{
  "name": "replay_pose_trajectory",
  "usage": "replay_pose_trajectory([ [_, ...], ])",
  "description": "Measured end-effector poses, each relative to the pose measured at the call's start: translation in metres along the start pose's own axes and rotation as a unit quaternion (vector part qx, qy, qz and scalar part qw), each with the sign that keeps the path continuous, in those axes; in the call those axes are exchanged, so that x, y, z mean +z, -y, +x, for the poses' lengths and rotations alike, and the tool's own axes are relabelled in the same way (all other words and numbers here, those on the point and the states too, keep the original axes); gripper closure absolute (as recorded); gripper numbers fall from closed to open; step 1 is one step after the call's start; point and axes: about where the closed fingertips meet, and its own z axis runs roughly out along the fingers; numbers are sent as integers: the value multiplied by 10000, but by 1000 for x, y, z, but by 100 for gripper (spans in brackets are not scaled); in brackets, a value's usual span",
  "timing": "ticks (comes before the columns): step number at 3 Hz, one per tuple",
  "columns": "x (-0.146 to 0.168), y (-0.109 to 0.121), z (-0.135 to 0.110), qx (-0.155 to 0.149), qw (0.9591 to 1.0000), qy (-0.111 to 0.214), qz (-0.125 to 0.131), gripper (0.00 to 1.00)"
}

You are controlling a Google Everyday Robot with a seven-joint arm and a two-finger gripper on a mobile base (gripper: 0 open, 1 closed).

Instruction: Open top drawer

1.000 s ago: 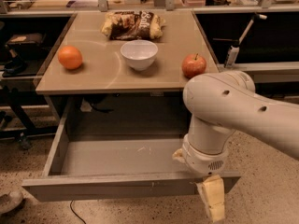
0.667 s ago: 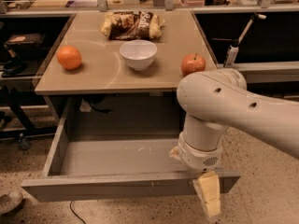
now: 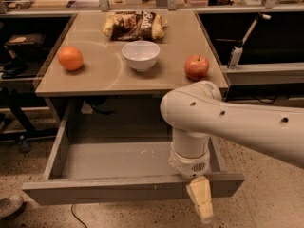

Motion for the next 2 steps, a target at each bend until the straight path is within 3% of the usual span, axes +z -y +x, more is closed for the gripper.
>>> replay_pose_trajectory([
  [2, 42, -5, 11, 87, 9984, -318, -449, 0],
])
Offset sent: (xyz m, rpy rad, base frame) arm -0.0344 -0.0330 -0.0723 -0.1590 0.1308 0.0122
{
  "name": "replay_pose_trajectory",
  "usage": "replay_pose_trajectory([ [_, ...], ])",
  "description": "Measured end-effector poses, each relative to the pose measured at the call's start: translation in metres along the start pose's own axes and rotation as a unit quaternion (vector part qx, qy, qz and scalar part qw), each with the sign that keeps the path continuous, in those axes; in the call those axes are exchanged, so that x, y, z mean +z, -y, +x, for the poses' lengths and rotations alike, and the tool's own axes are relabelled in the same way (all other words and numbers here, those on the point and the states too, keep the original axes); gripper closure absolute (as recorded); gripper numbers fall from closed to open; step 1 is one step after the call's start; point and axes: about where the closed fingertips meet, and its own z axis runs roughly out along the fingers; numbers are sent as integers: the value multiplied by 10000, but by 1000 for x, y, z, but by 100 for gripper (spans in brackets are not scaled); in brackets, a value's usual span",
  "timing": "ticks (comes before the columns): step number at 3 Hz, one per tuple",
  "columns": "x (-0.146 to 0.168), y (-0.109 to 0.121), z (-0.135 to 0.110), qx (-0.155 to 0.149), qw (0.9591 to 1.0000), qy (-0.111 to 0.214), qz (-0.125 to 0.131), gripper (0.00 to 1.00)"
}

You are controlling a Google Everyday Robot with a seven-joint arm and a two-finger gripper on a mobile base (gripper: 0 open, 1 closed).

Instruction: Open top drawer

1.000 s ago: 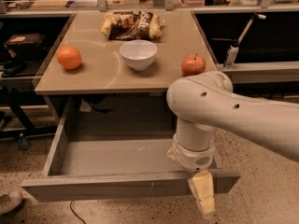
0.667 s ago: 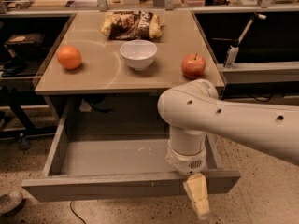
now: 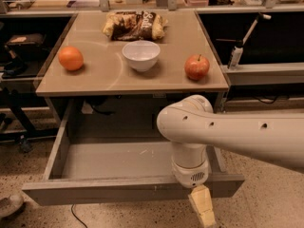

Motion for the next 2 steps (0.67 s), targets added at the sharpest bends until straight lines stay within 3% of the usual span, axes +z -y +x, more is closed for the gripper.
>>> replay_pose_trajectory([
  [2, -1, -5, 2, 5, 10000, -20, -45, 0],
])
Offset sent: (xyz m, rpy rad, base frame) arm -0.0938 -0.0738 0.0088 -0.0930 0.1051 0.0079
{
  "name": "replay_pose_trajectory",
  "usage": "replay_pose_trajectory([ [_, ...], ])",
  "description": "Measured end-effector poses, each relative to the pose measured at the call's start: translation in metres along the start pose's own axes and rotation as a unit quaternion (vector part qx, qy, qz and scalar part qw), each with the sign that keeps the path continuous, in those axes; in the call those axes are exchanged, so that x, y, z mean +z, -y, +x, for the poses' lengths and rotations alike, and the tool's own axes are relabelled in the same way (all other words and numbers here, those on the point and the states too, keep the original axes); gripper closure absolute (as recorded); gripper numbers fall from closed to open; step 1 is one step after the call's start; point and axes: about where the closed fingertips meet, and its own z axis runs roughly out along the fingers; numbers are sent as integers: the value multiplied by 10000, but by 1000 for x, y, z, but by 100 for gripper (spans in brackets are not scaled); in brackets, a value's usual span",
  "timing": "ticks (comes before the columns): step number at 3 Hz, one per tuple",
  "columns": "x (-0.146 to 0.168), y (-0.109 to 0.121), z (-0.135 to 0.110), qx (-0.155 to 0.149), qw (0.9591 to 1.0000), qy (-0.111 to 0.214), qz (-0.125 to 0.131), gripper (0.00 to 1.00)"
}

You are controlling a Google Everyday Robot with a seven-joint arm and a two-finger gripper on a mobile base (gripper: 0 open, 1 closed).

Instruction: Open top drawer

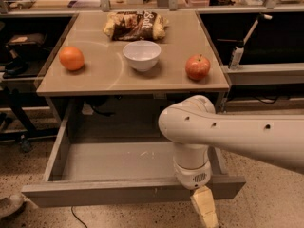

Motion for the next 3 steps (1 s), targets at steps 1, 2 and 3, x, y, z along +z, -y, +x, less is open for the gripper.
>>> replay_pose_trajectory([
  [1, 0, -14, 2, -18, 10000, 15, -74, 0],
  [2, -1, -31, 6, -20, 9999, 54, -144, 0],
  [3, 2, -47, 13, 16, 9998, 107, -174, 0],
])
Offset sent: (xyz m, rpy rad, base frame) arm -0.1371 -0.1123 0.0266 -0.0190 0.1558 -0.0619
